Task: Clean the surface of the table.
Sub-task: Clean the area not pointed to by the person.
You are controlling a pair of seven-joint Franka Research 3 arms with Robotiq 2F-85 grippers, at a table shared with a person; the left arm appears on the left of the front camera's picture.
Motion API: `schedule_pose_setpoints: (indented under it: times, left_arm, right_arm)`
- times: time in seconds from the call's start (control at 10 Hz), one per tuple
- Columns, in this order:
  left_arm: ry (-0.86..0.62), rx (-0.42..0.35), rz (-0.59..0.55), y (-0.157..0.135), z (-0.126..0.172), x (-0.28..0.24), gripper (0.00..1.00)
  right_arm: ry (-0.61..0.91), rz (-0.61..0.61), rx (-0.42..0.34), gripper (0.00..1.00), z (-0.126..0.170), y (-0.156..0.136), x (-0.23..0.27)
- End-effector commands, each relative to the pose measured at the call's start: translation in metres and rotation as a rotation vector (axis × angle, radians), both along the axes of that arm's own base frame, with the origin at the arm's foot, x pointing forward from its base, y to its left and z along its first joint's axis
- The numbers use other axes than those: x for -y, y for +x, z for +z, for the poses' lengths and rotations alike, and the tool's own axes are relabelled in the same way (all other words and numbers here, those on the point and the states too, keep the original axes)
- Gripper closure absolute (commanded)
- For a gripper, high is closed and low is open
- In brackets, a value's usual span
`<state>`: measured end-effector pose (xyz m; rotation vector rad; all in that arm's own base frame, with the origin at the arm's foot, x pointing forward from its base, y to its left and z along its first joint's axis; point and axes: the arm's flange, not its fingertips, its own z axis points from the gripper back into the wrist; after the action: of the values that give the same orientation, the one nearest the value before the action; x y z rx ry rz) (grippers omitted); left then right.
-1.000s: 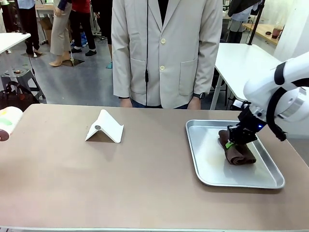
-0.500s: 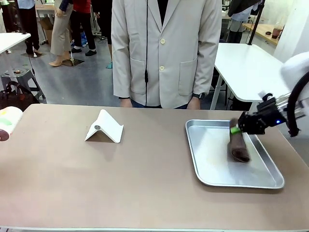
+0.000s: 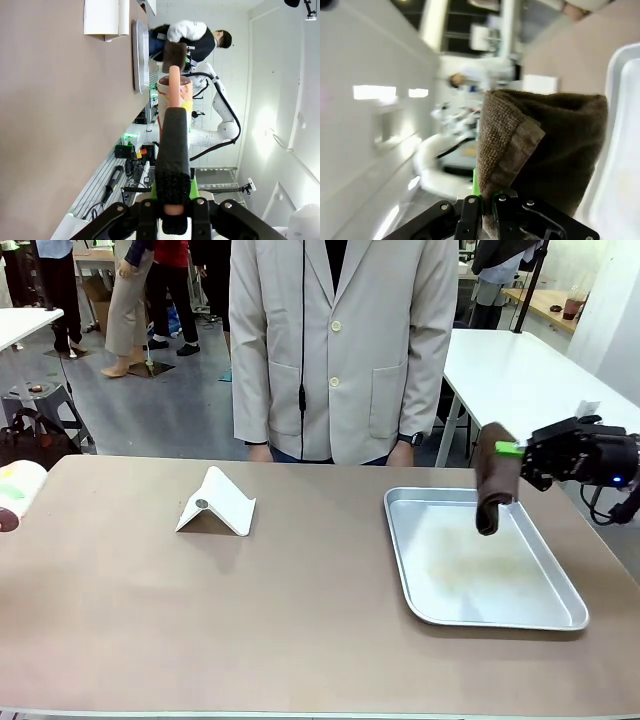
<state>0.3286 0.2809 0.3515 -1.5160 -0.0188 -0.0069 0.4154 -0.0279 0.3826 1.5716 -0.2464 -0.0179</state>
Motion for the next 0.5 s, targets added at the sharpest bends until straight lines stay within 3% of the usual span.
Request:
schedule_pose_setpoints:
  times: [0.0,0.2,0.4]
  left_arm:
    - [-0.017,0.009,0.011,-0.002,0.005,0.001,0.78]
    - [-0.017,0.009,0.011,-0.002,0.005,0.001,0.78]
    - [-0.017,0.009,0.011,-0.002,0.005,0.001,0.78]
  right_arm:
    - [0.336,0.159,-0.088,0.93,0.006,-0.006,0.013]
    - [0.323,0.14,-0.042,0.93,0.027,-0.031,0.023]
    - [0.256,0.098,-0.025,0.93,0.031,-0.057,0.043]
